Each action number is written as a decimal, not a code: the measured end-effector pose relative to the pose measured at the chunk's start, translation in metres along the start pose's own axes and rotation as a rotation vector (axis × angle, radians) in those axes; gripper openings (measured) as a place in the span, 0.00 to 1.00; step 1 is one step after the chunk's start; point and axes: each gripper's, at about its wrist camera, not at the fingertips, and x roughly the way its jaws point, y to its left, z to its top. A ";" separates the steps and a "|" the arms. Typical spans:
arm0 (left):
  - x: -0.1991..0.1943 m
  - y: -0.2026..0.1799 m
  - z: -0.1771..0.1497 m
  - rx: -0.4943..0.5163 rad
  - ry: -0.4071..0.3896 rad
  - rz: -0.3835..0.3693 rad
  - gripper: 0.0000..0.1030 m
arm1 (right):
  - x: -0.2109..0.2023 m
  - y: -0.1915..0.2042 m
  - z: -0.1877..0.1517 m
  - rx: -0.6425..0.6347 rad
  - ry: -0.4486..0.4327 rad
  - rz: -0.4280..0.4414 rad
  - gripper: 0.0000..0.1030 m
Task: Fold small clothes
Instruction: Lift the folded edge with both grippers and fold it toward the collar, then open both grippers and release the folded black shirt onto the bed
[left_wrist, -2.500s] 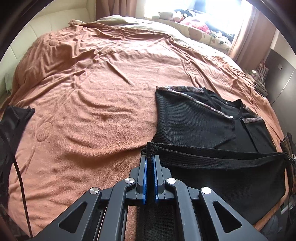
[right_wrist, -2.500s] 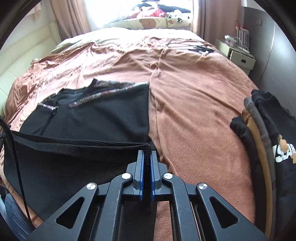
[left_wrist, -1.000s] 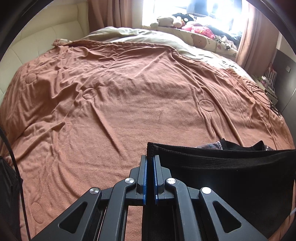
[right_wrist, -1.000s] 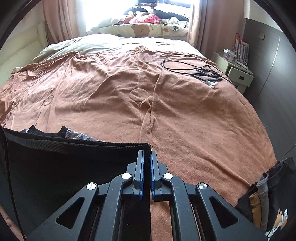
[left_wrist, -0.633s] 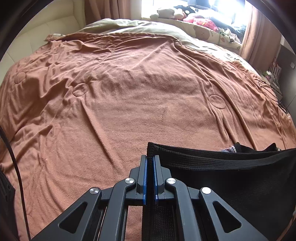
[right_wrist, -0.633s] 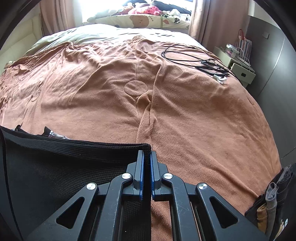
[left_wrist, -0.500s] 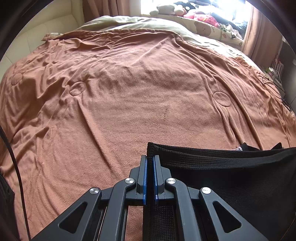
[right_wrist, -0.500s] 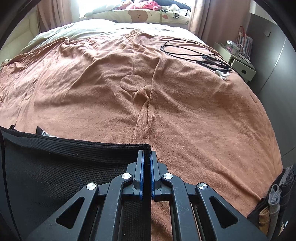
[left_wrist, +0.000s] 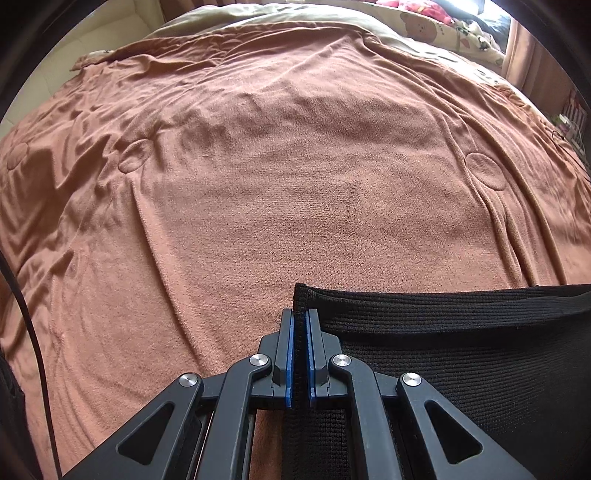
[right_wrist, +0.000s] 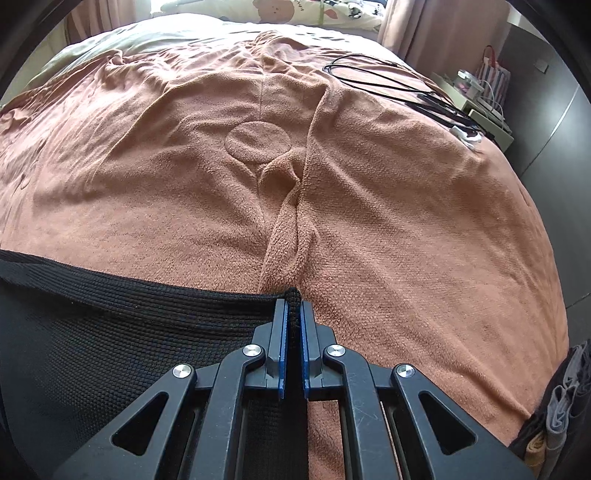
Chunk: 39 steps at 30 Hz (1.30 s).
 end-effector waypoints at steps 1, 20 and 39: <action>0.001 0.000 0.001 -0.003 0.002 -0.008 0.07 | -0.002 0.000 0.000 0.004 0.000 0.004 0.05; -0.118 0.027 -0.043 -0.008 -0.064 -0.046 0.51 | -0.149 -0.042 -0.069 0.111 -0.112 0.116 0.60; -0.236 0.017 -0.123 -0.029 -0.164 -0.105 0.66 | -0.263 -0.073 -0.181 0.224 -0.164 0.217 0.60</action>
